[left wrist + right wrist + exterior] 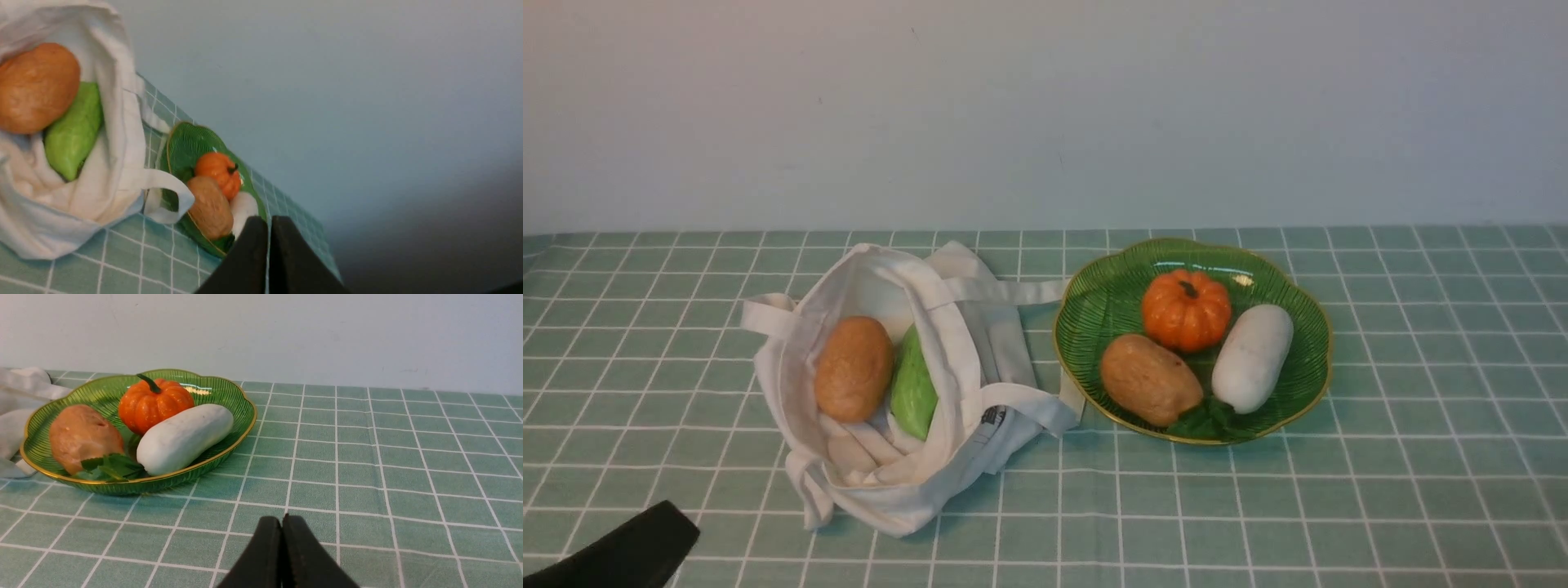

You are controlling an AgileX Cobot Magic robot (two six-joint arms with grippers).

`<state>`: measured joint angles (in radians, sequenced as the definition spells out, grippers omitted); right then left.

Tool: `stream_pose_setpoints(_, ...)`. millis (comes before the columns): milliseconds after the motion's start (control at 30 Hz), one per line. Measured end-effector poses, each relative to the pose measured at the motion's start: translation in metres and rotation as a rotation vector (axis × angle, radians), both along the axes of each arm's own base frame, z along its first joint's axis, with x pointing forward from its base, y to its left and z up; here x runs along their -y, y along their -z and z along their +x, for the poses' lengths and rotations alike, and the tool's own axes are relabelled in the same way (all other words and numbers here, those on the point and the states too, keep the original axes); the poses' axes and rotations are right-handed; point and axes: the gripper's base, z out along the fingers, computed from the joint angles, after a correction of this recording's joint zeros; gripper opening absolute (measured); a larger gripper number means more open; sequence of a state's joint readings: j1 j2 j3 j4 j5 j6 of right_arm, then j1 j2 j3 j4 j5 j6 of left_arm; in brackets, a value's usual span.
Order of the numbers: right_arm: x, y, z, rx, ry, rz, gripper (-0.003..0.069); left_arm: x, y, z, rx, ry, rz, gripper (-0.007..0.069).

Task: Take vegetables from cloth bag on blue coffee tablecloth place on plate.
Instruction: 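Reach into the cloth bag and grasp the potato inside with the left gripper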

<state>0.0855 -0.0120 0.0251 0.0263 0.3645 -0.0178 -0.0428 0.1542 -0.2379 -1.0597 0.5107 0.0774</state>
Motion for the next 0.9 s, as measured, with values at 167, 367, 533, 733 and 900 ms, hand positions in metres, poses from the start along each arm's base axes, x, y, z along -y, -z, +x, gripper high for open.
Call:
stream_pose_setpoints(167,0.000,0.000,0.000,0.000,0.000,0.000,-0.0015,0.014,-0.028,0.040,-0.293,0.291,0.327,-0.0005)
stream_pose_setpoints(367,0.000,0.000,0.000,0.000,0.000,0.000,-0.0015,0.005,-0.023,0.126,-0.610,0.416,0.637,-0.0005)
stream_pose_setpoints(533,0.000,0.000,0.000,0.000,0.000,0.000,-0.0015,0.008,-0.026,0.178,-0.646,0.443,0.680,-0.0005)
stream_pose_setpoints(733,0.000,0.000,0.000,0.000,0.000,0.000,-0.0015,0.034,-0.031,0.216,-0.605,0.484,0.742,0.0009)
stream_pose_setpoints(900,0.000,0.000,0.000,0.000,0.000,0.000,-0.0015,0.043,-0.025,0.246,-0.652,0.414,0.739,0.0070)
